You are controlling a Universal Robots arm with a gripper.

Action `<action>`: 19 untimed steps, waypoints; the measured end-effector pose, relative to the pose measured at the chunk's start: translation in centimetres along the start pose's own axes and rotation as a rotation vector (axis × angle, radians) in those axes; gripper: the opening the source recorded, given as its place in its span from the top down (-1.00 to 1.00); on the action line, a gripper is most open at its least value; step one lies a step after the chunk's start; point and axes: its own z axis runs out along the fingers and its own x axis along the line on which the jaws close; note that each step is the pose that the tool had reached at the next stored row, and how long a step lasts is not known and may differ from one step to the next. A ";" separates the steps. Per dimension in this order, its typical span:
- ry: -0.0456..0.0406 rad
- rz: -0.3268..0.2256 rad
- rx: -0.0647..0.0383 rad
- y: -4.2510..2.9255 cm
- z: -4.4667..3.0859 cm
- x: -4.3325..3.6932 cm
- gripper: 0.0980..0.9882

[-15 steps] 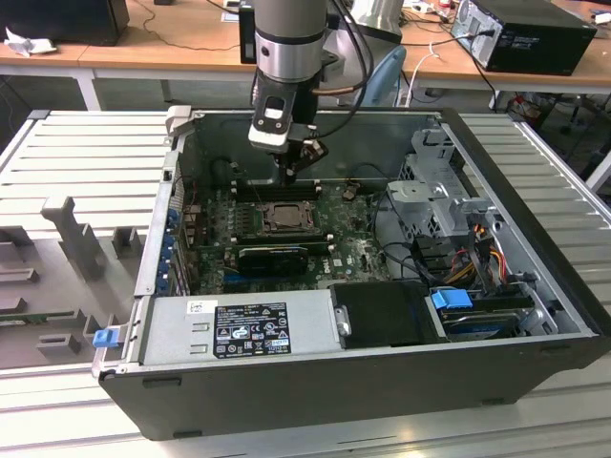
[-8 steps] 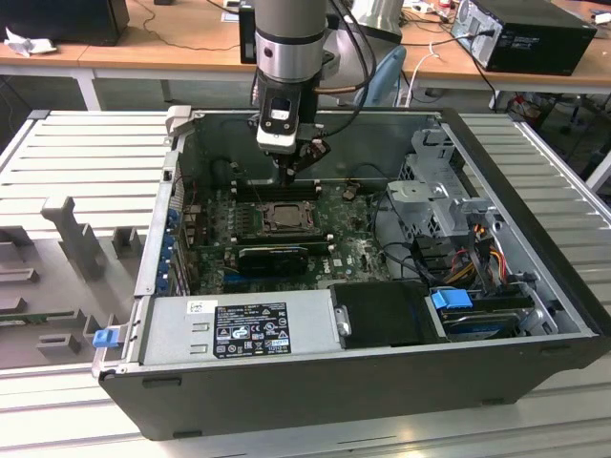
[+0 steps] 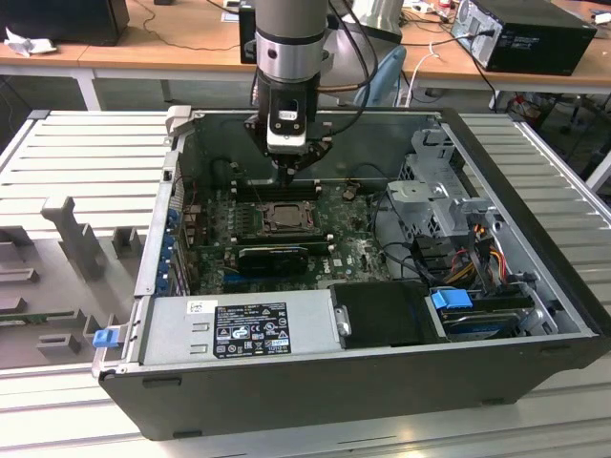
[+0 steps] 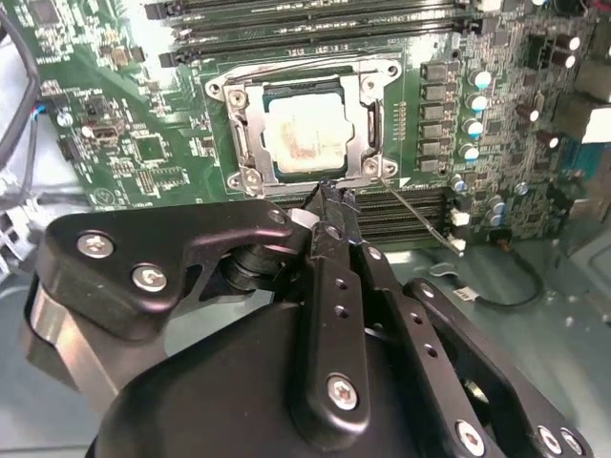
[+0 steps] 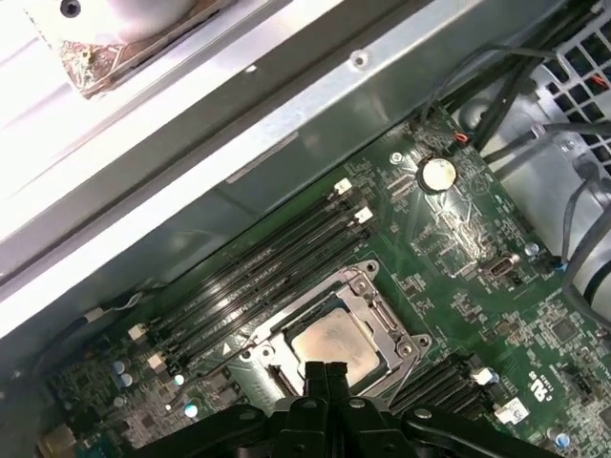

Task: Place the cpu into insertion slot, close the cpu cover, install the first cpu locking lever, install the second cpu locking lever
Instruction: 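Install the first cpu locking lever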

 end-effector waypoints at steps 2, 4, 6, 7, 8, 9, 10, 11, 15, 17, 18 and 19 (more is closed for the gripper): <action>0.0019 -0.036 0.001 0.00 0.00 0.00 0.98; 0.0031 -0.057 0.001 -0.01 0.01 -0.01 0.98; 0.0042 -0.081 0.001 -0.02 0.01 -0.02 0.98; 0.0048 -0.093 0.002 -0.03 0.00 -0.02 0.98; 0.0056 -0.107 0.002 -0.03 0.00 -0.02 0.98; 0.0061 -0.117 0.002 -0.03 0.00 -0.02 0.98; 0.0065 -0.126 0.002 -0.03 0.00 -0.03 0.98; 0.0072 -0.138 0.003 -0.04 0.00 -0.03 0.98; 0.0099 -0.189 0.004 -0.04 0.01 -0.03 0.98; 0.0112 -0.214 0.004 -0.04 0.01 -0.03 0.98; 0.0116 -0.222 0.004 -0.04 0.02 -0.03 0.98; 0.0121 -0.232 0.004 -0.04 0.02 -0.03 0.98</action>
